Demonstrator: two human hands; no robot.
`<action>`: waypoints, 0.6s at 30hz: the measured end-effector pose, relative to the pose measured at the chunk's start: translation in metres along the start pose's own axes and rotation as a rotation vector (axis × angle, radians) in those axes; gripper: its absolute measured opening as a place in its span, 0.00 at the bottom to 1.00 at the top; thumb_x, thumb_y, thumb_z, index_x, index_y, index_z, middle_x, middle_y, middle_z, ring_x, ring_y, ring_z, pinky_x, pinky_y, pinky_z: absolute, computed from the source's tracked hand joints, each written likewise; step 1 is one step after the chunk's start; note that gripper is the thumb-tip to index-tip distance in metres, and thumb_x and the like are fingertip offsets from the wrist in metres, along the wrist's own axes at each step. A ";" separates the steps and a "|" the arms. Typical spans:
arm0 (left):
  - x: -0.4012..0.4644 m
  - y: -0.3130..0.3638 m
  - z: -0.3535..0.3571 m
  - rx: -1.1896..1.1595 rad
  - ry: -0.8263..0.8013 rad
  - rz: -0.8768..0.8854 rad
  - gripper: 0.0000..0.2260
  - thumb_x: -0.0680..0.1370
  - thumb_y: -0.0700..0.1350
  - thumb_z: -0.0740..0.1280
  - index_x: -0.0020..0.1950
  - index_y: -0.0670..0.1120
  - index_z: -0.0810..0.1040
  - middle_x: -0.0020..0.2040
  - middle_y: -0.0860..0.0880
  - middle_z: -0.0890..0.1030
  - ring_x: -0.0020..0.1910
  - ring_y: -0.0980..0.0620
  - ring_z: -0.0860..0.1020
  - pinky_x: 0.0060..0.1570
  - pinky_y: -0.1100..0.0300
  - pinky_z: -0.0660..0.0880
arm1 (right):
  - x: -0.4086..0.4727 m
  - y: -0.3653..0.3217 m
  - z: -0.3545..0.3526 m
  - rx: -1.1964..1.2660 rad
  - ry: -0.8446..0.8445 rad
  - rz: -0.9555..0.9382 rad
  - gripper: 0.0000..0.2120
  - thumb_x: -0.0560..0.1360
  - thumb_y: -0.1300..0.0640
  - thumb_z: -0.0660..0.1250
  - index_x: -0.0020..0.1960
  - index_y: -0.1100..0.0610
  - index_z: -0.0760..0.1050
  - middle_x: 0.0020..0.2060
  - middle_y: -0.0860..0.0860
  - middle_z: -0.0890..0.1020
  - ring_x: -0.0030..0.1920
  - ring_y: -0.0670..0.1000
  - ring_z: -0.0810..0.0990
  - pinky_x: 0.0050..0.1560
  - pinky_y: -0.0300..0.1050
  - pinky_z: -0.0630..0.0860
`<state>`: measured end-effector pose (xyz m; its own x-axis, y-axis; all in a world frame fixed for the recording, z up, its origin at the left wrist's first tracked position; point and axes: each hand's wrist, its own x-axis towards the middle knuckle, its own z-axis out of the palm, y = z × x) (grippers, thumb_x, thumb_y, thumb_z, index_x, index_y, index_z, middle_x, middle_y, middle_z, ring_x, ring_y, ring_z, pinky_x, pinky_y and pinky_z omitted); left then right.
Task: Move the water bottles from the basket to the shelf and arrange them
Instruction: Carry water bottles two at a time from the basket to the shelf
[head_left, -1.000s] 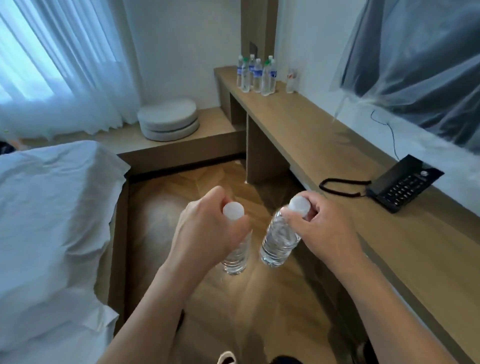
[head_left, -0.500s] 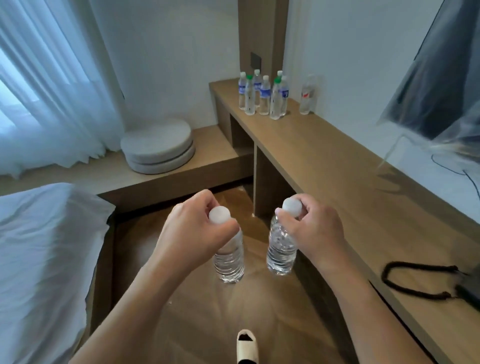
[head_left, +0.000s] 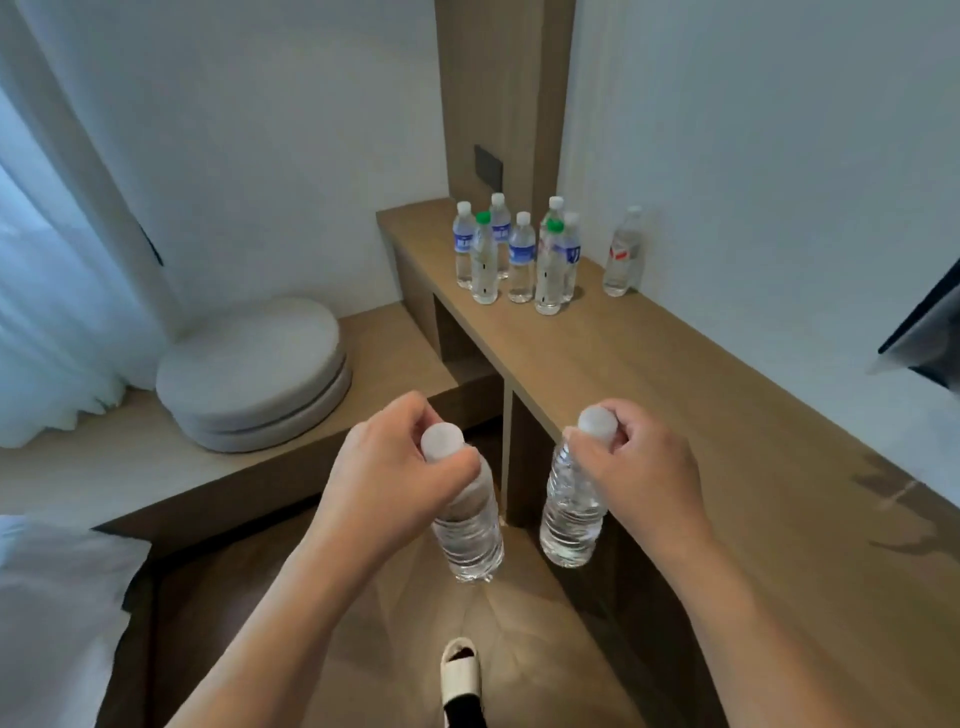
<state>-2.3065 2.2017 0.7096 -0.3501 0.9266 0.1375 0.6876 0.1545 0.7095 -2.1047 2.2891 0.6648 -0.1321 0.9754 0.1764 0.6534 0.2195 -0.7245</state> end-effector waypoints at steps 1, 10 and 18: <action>0.027 -0.005 0.003 -0.018 -0.020 0.015 0.10 0.69 0.53 0.74 0.40 0.52 0.74 0.36 0.54 0.80 0.36 0.56 0.79 0.30 0.65 0.73 | 0.021 0.002 0.008 -0.014 0.007 0.024 0.08 0.72 0.44 0.69 0.46 0.47 0.76 0.35 0.43 0.78 0.36 0.45 0.76 0.32 0.41 0.70; 0.276 0.021 0.034 -0.111 -0.097 0.200 0.14 0.68 0.54 0.74 0.41 0.48 0.74 0.36 0.52 0.79 0.35 0.54 0.78 0.34 0.53 0.79 | 0.203 0.008 0.024 -0.006 0.126 0.202 0.08 0.74 0.43 0.70 0.49 0.44 0.75 0.39 0.42 0.80 0.37 0.42 0.78 0.34 0.37 0.70; 0.433 0.025 0.118 -0.058 -0.239 0.215 0.13 0.70 0.54 0.73 0.43 0.48 0.73 0.36 0.51 0.79 0.37 0.51 0.79 0.39 0.46 0.80 | 0.363 0.071 0.057 -0.014 0.227 0.350 0.09 0.72 0.44 0.70 0.49 0.46 0.77 0.41 0.43 0.81 0.43 0.49 0.79 0.45 0.49 0.77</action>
<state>-2.3659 2.6468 0.7055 -0.0369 0.9912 0.1271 0.6899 -0.0667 0.7208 -2.1492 2.6598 0.6392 0.2661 0.9618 0.0649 0.6401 -0.1260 -0.7579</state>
